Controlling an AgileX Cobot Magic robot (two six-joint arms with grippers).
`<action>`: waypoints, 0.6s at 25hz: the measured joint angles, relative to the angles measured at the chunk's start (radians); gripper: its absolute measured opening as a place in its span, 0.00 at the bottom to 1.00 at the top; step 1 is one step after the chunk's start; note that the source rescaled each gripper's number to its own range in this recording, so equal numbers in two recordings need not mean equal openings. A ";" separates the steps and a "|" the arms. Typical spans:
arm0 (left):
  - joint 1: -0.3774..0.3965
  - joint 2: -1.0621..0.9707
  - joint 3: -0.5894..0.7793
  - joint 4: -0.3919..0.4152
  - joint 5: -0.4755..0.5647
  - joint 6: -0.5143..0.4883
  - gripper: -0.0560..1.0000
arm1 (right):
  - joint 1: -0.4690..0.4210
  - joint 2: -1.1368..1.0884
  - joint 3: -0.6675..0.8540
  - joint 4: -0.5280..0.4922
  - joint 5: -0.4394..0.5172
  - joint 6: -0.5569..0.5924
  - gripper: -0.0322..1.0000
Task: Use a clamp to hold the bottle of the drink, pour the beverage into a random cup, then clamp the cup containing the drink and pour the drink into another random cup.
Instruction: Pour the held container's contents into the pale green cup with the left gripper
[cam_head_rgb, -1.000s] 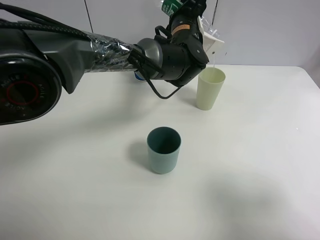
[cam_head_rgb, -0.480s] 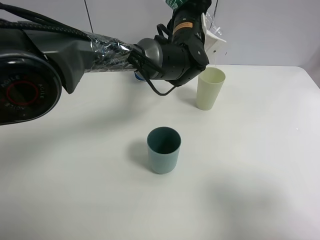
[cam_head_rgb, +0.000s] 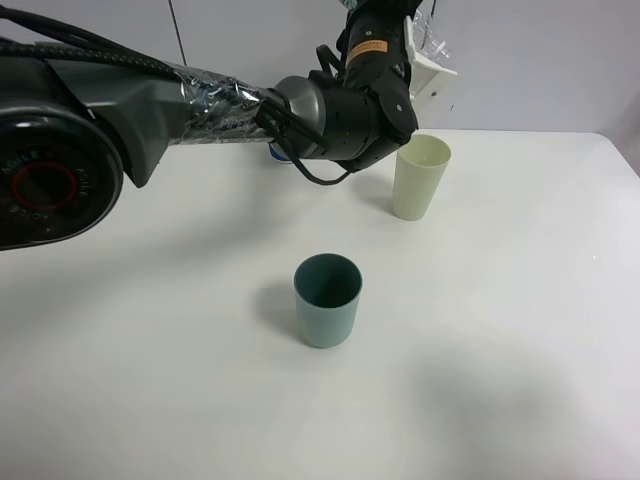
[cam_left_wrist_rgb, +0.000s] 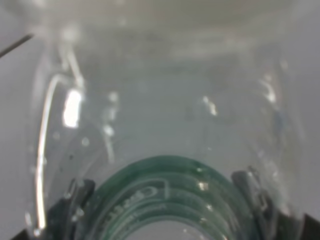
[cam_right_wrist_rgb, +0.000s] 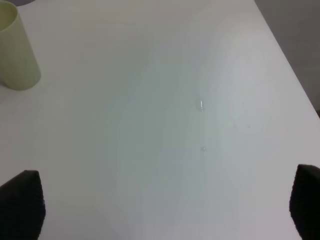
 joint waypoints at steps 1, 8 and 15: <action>0.000 0.000 0.003 -0.014 0.001 -0.002 0.10 | 0.000 0.000 0.000 0.000 0.000 0.000 0.98; 0.015 -0.003 0.025 -0.187 0.052 -0.004 0.10 | 0.000 0.000 0.000 0.000 0.000 0.000 0.98; 0.027 -0.060 0.035 -0.273 0.077 -0.111 0.10 | 0.000 0.000 0.000 0.000 0.000 0.000 0.98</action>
